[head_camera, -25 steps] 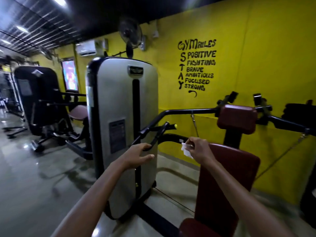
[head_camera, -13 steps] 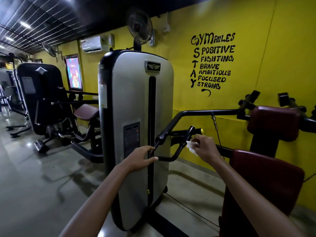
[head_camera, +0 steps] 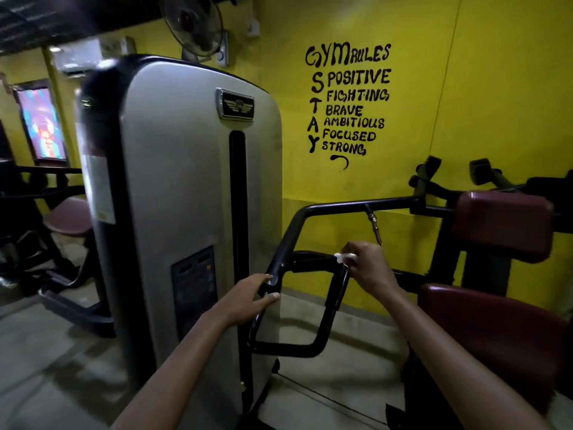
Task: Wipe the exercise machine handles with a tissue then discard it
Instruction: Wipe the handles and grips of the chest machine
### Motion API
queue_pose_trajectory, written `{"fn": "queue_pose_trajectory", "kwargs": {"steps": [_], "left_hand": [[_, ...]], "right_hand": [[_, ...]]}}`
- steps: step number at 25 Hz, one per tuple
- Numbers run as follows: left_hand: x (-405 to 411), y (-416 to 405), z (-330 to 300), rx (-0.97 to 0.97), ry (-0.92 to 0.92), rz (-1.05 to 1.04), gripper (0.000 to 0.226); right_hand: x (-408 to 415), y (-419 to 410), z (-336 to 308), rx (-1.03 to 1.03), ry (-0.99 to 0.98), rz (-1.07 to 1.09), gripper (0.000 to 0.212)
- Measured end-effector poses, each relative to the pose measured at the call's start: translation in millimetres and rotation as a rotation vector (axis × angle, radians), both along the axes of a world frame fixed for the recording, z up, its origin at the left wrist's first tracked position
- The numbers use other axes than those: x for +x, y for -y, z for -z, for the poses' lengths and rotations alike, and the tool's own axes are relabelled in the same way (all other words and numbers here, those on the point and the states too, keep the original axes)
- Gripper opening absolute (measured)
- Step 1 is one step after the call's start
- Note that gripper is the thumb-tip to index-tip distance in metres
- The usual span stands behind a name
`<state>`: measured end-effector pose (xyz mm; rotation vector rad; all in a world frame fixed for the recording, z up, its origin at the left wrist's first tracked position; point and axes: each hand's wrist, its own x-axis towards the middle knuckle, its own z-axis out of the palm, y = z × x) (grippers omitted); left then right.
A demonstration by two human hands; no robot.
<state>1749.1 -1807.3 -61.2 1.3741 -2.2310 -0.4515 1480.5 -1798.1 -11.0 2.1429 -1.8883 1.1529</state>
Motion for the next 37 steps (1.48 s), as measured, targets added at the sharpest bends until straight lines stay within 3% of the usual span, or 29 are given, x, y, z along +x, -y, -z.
{"fn": "queue_pose_trajectory", "kwargs": {"steps": [7, 12, 18, 23, 37], "left_hand": [[-10, 125, 26, -0.027, -0.016, 0.224, 0.054], [-15, 172, 67, -0.025, 0.069, 0.343, 0.071], [-15, 182, 93, -0.071, 0.030, 0.348, 0.075], [-14, 184, 90, -0.033, 0.044, 0.330, 0.080], [-19, 188, 86, -0.002, 0.055, 0.305, 0.077]], "right_hand": [[2, 45, 14, -0.068, -0.070, 0.255, 0.009], [22, 60, 33, -0.021, -0.155, 0.330, 0.022], [35, 41, 47, -0.041, -0.232, 0.373, 0.031], [50, 18, 62, -0.097, -0.283, 0.364, 0.024], [56, 3, 70, -0.019, -0.322, 0.321, 0.025]]}}
